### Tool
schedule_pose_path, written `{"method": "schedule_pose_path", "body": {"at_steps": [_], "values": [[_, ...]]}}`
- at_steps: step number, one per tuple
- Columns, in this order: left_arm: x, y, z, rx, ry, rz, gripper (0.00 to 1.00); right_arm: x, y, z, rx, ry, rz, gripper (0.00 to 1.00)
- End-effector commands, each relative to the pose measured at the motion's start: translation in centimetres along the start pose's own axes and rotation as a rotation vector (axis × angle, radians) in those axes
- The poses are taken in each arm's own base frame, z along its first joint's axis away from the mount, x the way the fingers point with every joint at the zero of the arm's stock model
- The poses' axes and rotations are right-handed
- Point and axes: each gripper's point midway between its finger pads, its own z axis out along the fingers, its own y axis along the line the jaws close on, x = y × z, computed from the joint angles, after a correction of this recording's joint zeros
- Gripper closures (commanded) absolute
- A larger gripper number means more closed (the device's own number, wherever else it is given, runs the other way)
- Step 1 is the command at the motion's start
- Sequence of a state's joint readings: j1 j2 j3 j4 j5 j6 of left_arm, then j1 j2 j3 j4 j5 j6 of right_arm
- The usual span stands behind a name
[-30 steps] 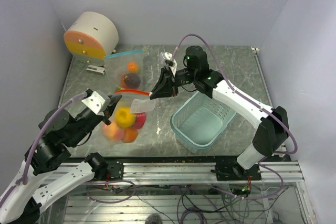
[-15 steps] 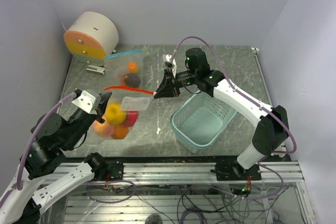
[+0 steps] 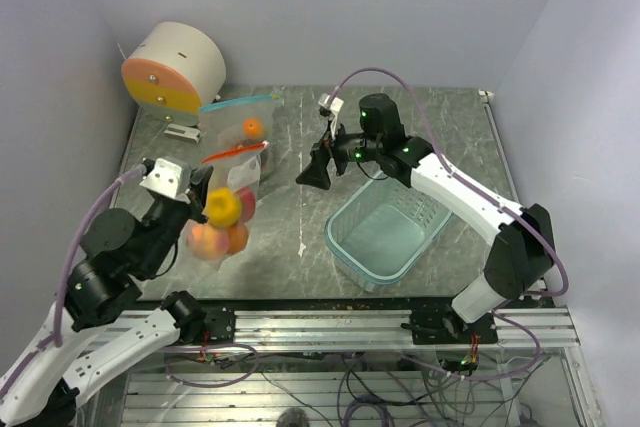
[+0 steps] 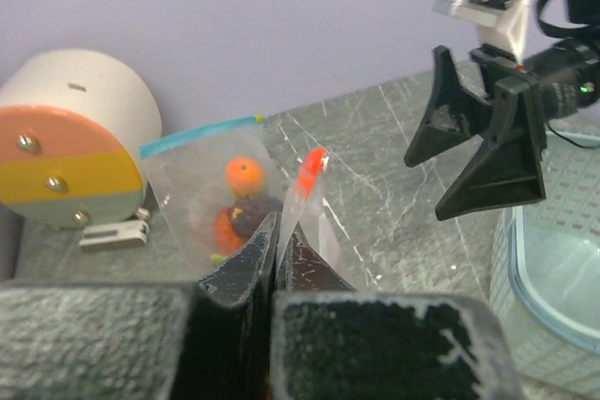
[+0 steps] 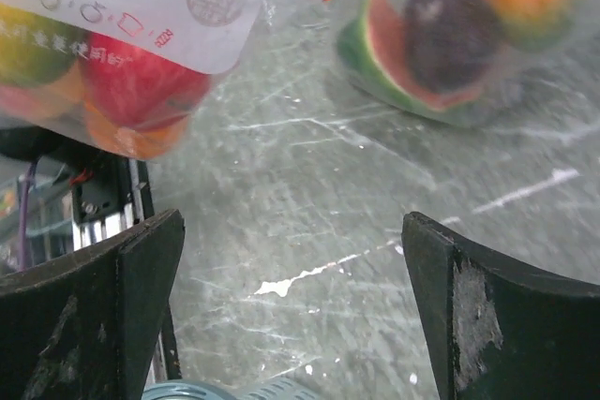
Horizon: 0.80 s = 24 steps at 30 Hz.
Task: Place the food in the zip-top bag and seal the zipper
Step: Place the zipper food storage bag at the center of the board, then reset both arms
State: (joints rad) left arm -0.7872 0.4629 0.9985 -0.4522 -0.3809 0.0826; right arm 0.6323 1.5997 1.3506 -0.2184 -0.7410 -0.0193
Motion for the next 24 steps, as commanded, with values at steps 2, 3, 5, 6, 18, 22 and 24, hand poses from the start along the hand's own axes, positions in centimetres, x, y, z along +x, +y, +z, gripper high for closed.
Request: {"method": "schedule_pose_path", "body": {"at_steps": [2,3,5,6,18,22,24], "values": [[1.5,0.4,3.4,-0.162,-0.058,-0.229,0.93,-3.1,-2.7,-3.1,0.289,-0.107,0.054,0.0],[2.0,0.1,4.1,-0.163,-0.067,-0.25,0.93,-3.2,-2.8,-3.5,0.311,-0.115,0.069,0.0],[2.6,-0.6,5.2,-0.158,-0.088,-0.275,0.93,-3.1,-2.9,-4.0,0.344,-0.124,0.102,0.0],[2.8,-0.7,5.6,-0.161,-0.099,-0.286,0.93,-3.1,-3.1,-4.2,0.367,-0.13,0.124,0.0],[6.2,-2.4,9.0,-0.186,0.066,-0.287,0.01,1.9,-5.8,-5.7,0.592,-0.111,0.317,0.0],[6.1,-3.8,9.4,-0.117,0.1,-0.276,0.0,2.6,-5.9,-6.0,0.616,-0.099,0.327,0.0],[5.8,-4.0,9.2,-0.098,0.105,-0.273,0.01,2.8,-6.0,-6.2,0.63,-0.094,0.328,0.0]]}}
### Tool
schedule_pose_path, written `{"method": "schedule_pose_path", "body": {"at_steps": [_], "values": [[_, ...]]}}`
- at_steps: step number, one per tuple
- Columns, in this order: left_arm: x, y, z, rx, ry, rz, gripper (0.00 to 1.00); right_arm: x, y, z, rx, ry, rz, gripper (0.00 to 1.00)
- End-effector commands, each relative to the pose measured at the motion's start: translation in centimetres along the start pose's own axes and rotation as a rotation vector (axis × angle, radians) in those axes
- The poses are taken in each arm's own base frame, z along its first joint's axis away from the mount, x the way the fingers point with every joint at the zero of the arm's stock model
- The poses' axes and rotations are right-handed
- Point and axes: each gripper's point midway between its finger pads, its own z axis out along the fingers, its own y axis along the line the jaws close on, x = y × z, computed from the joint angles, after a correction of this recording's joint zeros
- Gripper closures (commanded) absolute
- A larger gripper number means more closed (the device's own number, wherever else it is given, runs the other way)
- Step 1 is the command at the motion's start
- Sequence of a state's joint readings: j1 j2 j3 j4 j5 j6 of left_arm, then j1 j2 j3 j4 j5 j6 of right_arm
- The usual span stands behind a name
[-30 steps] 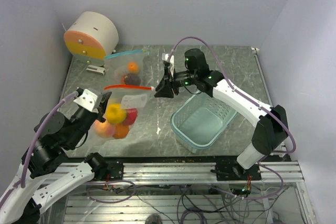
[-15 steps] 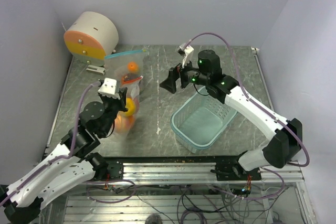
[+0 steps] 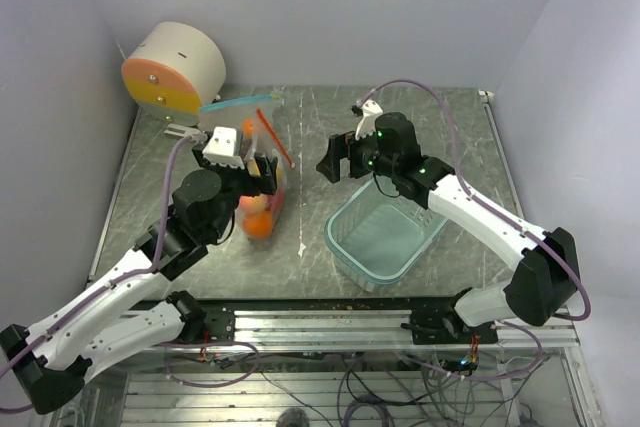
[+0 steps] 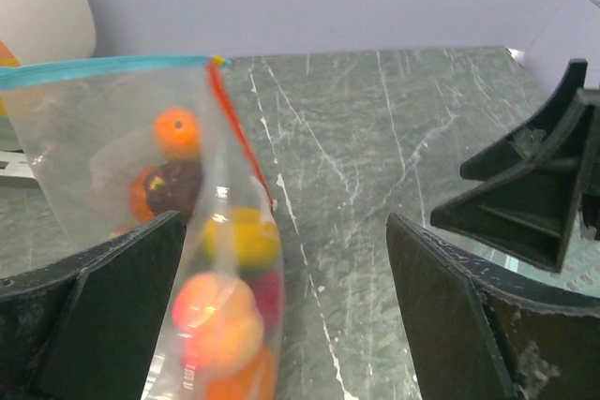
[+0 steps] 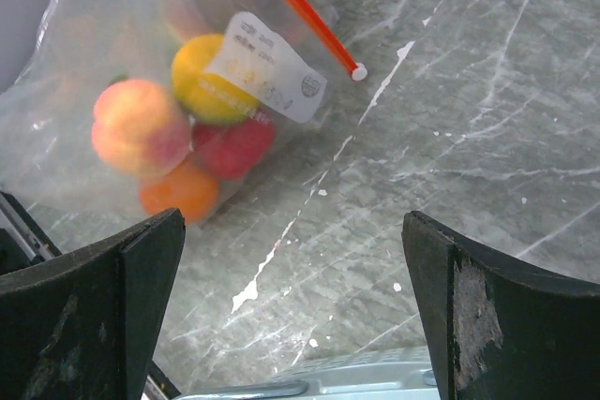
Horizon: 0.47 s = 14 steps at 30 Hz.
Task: Place the food in the zip-top bag and seal the zipper
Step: Reset both arms
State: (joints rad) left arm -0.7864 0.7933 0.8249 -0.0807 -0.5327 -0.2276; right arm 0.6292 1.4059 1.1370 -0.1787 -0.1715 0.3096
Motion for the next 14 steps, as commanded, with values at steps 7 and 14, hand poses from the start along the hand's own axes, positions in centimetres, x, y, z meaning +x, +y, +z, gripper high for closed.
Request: {"method": "schedule_pose_path", "body": {"at_steps": [7,14], "values": [[-1.9,-0.4,-2.1,0.075,0.013,-0.004,0.0,0.0,-1.4,-0.8,0.08,-0.017,0.015,0.0],[-1.5,0.0,-2.6,0.068,0.023,0.0,0.01,-0.2,-1.8,-1.4,0.109,-0.027,0.007,0.0]]}}
